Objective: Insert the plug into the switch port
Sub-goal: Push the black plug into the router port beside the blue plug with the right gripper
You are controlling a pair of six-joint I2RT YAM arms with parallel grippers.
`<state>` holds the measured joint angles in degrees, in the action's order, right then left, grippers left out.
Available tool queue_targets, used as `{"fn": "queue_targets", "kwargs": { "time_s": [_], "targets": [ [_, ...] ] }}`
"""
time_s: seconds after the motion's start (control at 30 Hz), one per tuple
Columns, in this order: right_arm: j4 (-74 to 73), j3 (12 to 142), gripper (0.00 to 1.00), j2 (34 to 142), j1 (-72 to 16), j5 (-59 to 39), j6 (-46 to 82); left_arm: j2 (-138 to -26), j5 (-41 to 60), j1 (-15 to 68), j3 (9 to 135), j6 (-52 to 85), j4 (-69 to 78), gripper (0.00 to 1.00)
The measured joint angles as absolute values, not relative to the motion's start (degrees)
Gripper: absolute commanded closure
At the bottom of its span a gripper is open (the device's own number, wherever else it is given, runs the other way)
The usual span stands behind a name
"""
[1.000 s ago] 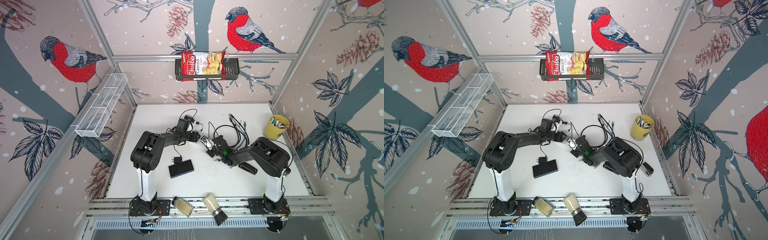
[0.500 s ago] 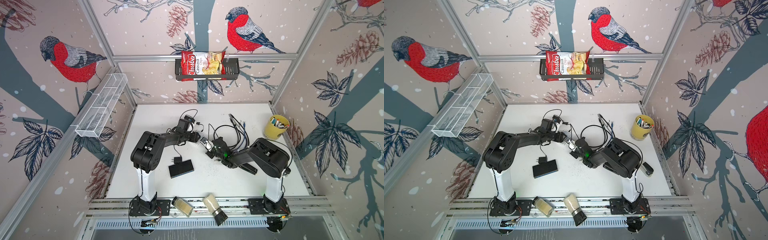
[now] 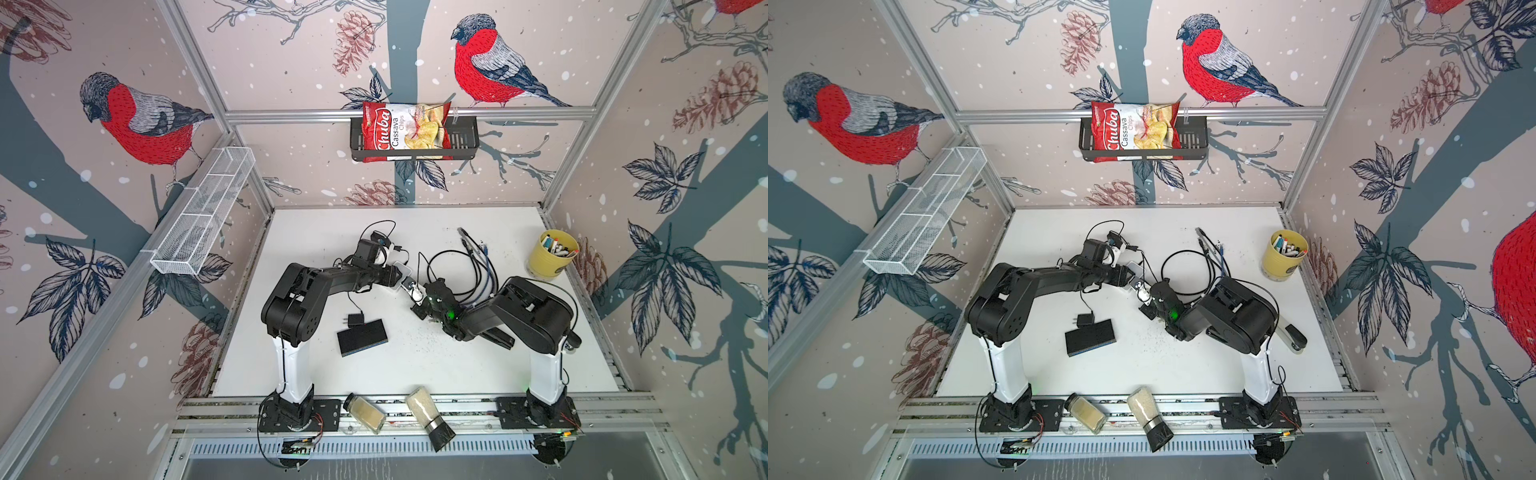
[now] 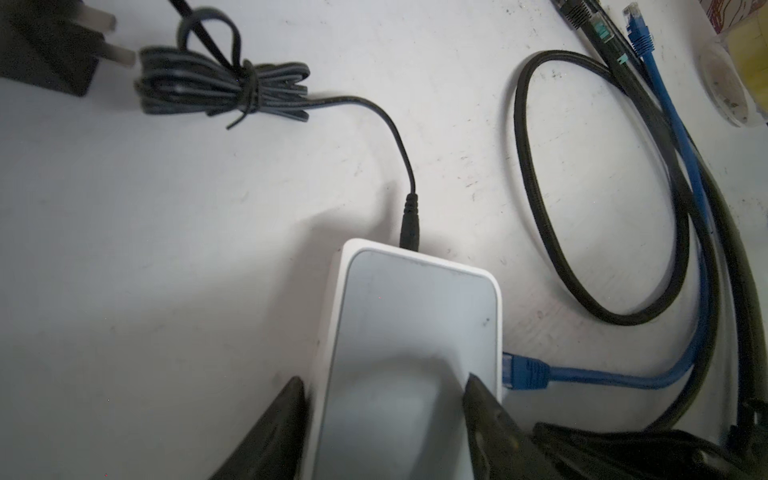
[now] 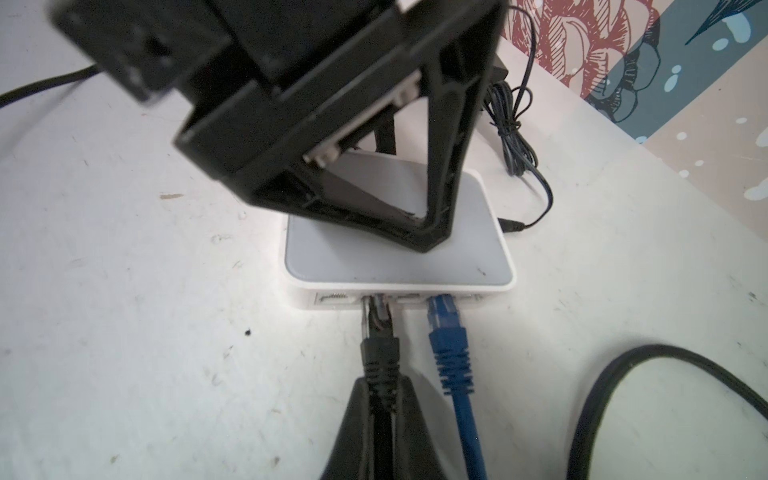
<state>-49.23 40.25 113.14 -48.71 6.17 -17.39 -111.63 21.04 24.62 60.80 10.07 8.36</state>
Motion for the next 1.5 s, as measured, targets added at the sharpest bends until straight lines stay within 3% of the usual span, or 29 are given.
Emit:
{"fn": "queue_targets", "kwargs": {
  "time_s": [1.03,1.5],
  "targets": [
    [-44.9,44.4,1.0,114.3,-48.9,10.2,-14.7,-111.7,13.0,27.9,58.9,10.5,15.1,0.43],
    [-37.4,48.9,0.87,114.3,-48.6,9.7,-14.9,-111.2,11.4,26.8,60.6,10.5,10.2,0.42]
  ]
}}
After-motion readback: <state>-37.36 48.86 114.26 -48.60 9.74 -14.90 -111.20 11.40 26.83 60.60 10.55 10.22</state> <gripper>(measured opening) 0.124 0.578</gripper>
